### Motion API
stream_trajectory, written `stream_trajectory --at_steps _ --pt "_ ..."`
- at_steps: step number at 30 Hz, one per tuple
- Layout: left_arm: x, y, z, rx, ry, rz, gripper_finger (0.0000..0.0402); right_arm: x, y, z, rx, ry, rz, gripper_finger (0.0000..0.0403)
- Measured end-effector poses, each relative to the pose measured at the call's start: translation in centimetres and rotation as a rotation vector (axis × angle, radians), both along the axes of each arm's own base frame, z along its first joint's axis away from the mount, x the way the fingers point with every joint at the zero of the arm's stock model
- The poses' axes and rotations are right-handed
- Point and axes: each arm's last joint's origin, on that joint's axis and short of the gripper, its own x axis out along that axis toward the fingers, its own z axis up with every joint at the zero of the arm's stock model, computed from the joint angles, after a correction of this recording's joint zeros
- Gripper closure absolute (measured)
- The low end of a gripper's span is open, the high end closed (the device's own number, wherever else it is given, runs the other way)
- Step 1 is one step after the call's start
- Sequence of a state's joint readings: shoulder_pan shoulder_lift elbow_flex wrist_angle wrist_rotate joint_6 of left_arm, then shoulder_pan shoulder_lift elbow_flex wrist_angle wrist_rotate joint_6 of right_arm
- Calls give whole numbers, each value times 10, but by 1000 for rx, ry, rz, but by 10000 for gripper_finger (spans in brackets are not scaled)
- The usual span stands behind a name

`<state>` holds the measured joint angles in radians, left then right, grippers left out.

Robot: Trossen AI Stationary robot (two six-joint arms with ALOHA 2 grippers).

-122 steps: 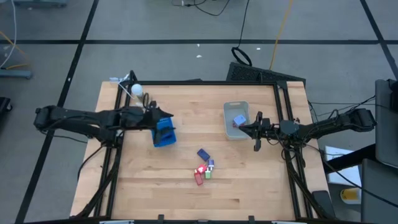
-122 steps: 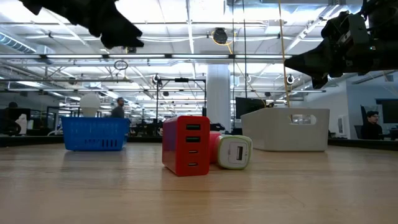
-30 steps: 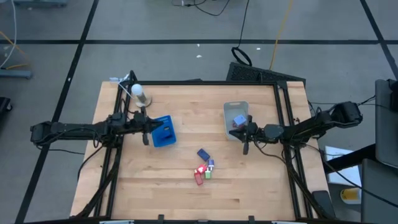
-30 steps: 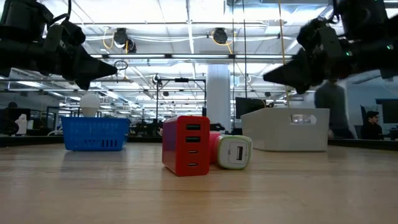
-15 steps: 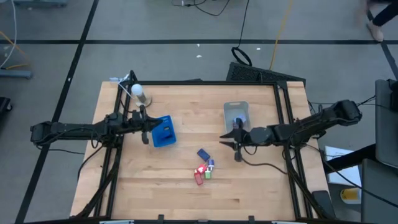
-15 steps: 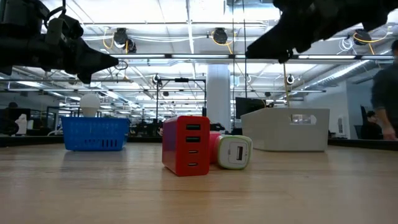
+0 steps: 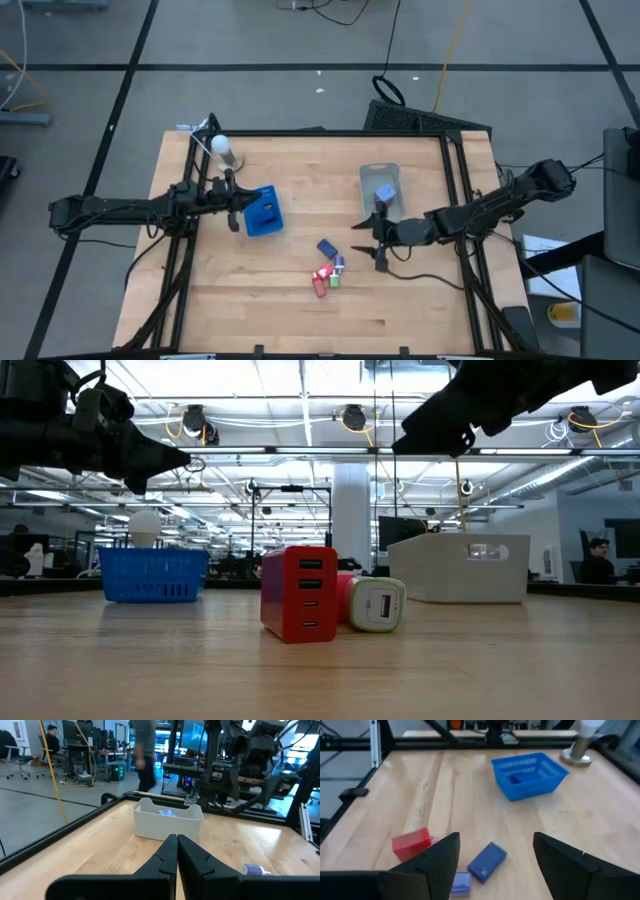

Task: Pick & Place Office items
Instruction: Put the blue charger adapter into the grey bin

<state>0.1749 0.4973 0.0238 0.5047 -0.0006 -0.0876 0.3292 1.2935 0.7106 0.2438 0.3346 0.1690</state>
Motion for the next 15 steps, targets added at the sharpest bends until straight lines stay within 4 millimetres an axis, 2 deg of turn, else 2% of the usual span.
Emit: stream_trajectory --at_steps 8,15 --pt "0 0 1 -11 -17 -1 392 26 23 -13 -36 126 65 147" --pt "0 -1 -1 -24 4 -20 392 33 27 -26 18 172 28 147"
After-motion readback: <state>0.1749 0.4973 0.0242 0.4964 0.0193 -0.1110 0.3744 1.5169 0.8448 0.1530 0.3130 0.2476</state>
